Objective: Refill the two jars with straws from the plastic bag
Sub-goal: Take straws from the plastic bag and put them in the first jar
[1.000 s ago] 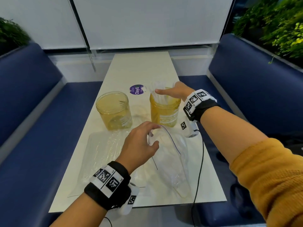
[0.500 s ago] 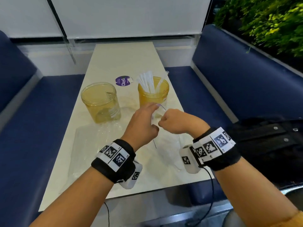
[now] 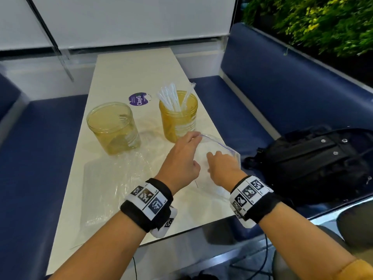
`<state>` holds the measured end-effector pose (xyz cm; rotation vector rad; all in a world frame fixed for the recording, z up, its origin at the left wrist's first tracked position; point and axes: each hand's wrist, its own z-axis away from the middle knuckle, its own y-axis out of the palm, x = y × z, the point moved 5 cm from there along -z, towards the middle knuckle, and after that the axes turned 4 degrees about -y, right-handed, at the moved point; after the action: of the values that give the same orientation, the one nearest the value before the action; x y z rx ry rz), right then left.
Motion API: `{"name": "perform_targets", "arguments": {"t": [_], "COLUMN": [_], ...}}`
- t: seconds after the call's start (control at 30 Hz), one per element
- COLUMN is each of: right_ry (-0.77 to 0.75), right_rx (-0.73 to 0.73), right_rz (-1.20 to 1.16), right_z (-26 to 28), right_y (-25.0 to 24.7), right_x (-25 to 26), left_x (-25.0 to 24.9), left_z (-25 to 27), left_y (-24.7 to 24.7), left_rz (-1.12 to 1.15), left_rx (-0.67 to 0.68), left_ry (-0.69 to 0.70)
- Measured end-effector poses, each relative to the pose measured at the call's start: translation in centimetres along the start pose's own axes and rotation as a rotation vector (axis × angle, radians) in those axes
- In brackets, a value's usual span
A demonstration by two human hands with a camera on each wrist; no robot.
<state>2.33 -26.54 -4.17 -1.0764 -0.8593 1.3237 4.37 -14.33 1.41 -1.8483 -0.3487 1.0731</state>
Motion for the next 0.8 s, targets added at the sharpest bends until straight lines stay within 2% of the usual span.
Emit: {"name": "perform_targets", "arguments": {"t": [0.27, 0.37, 0.43, 0.57, 0.67, 0.8], "right_ry": [-0.104, -0.138, -0.137, -0.135, -0.2, -0.298], "right_rx": [-0.005, 0.025, 0.023, 0.027, -0.013, -0.103], "right_rz": [-0.13, -0.224, -0.301, -0.58, -0.891, -1.021], "right_z": [1.3, 3.0, 3.9, 4.4, 3.9, 2.7], "right_y": [-6.0, -9.2, -11.0, -13.0, -13.8, -14.2], "right_x": [-0.4, 0.1, 0.2, -0.2, -1.1, -1.9], "left_x": [0.3, 0.2, 0.2, 0.4, 1.3, 3.0], "left_z": [-0.5, -0.9, -1.2, -1.5, -1.9, -3.1], "left_y": [-0.1, 0.1, 0.2, 0.0, -0.1, -0.7], "left_rz": [-0.112, -0.189, -0.201, -0.121, 0.013, 0.204], "left_rx": [0.038, -0.004, -0.077, -0.301, -0.334, -0.326], "left_ry": [0.002, 0.018, 0.028, 0.082, -0.001, -0.127]}}
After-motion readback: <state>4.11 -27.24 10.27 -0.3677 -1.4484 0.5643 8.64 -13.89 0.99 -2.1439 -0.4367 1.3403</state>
